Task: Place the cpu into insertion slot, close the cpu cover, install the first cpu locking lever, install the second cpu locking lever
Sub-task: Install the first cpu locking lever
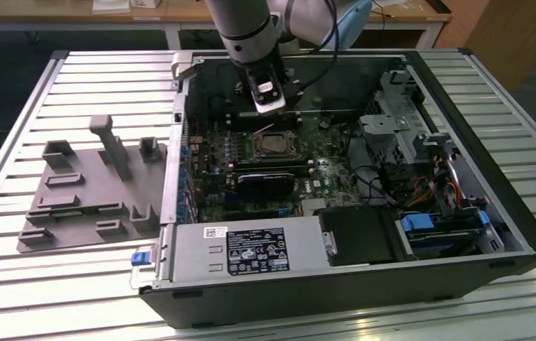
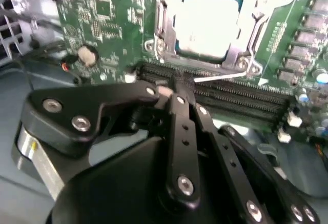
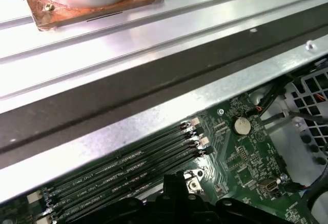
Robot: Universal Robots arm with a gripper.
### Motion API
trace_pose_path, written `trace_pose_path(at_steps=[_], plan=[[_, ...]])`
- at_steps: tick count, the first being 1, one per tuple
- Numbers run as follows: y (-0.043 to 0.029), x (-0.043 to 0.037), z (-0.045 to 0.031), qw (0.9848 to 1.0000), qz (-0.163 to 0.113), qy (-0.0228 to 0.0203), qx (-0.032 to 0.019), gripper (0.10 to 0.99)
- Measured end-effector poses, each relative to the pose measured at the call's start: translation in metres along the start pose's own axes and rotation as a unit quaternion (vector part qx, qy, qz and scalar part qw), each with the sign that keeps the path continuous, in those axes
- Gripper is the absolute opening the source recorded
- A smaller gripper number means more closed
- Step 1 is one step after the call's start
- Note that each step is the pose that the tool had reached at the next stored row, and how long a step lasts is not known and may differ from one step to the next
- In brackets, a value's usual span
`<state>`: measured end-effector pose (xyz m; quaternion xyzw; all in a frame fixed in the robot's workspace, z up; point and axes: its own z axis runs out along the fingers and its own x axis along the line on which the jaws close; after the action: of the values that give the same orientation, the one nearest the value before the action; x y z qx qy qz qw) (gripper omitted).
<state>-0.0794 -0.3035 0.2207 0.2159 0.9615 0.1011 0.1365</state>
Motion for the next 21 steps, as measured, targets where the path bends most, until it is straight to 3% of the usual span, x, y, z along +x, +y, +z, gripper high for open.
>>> trace_pose_path(at_steps=[9, 10, 21], plan=[[0.0001, -0.0001, -0.0006, 1.0, 0.0, 0.0, 0.0001, 0.102], [0.0027, -0.0023, -0.01, 1.0, 0.0, 0.0, 0.0001, 0.102], [0.0025, -0.0022, -0.0095, 1.0, -0.001, -0.0007, 0.0018, 0.102]])
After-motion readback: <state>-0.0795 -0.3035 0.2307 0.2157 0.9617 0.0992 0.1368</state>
